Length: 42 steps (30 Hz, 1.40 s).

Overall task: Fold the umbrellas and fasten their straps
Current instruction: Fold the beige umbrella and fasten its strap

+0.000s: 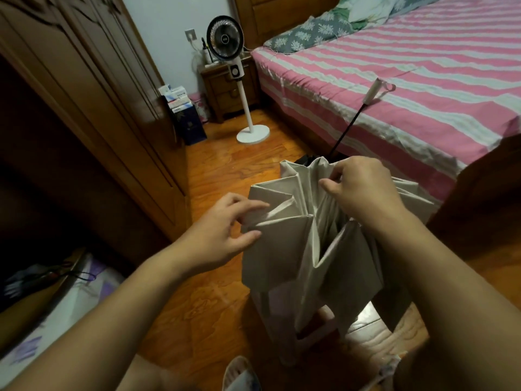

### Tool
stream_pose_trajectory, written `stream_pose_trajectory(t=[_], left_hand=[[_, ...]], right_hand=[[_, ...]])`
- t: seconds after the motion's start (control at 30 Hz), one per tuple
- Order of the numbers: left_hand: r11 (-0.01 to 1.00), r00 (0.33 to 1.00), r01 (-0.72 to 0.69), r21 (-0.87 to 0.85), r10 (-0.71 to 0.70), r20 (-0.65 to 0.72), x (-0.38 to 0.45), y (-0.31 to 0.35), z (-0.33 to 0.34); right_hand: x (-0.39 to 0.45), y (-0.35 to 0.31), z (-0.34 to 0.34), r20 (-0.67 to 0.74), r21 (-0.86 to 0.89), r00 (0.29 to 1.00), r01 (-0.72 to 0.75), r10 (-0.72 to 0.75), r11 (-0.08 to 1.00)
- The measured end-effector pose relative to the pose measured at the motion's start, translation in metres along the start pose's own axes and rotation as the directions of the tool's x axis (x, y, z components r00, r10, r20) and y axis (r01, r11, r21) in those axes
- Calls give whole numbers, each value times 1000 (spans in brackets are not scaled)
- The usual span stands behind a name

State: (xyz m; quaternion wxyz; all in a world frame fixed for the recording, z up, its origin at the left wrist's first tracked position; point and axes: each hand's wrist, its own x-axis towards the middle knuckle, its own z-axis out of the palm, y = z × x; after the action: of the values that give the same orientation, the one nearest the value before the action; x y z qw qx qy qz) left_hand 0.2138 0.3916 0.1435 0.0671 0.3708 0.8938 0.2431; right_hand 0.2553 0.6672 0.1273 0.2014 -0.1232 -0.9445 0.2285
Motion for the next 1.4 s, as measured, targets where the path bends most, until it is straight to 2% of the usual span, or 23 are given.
stream_pose_trajectory(t=[0.07, 0.13, 0.23, 0.37, 0.53, 0.63, 0.77, 0.9, 1.03, 1.17, 1.23, 1.4], left_hand=[[996, 989, 16, 84, -28, 143, 12, 12, 1], [978, 976, -23, 208, -23, 216, 27, 26, 5], [920, 965, -88, 382, -17, 263, 45, 41, 11], [852, 960, -147, 502, 1, 279, 44, 43, 19], [901, 990, -140, 410, 138, 35, 22, 23, 15], [947, 991, -93, 308, 118, -64, 14, 19, 12], [971, 997, -31, 238, 48, -66, 10, 20, 23], [992, 991, 18, 127, -2, -130, 17, 27, 36], [976, 990, -47, 210, 74, -122, 16, 26, 44], [954, 996, 64, 293, -44, -73, 11, 15, 43], [938, 997, 49, 343, -25, -74, 5, 8, 37], [943, 980, -57, 327, 115, -160, -7, 2, 18]], right_hand=[[0, -1, 5, -16, -16, 999, 37, -38, 999], [0, 0, 11, -33, -29, 998, 56, -56, 998], [1, 0, 18, -50, -23, 997, 62, -63, 998], [2, 5, 17, -65, -3, 997, 33, -34, 999], [4, 15, 15, -75, -18, 997, 3, -5, 1000], [5, 16, 12, -74, -24, 997, -22, 20, 999], [6, 13, 12, -60, -18, 997, -42, 41, 999], [7, 8, 14, -55, -20, 998, -34, 33, 999], [7, 7, 12, -61, -33, 998, -36, 34, 999], [8, 11, 8, -57, -29, 996, -66, 64, 997], [8, 13, 5, -61, -36, 995, -80, 78, 996], [8, 14, 2, -59, -24, 992, -116, 114, 993]])
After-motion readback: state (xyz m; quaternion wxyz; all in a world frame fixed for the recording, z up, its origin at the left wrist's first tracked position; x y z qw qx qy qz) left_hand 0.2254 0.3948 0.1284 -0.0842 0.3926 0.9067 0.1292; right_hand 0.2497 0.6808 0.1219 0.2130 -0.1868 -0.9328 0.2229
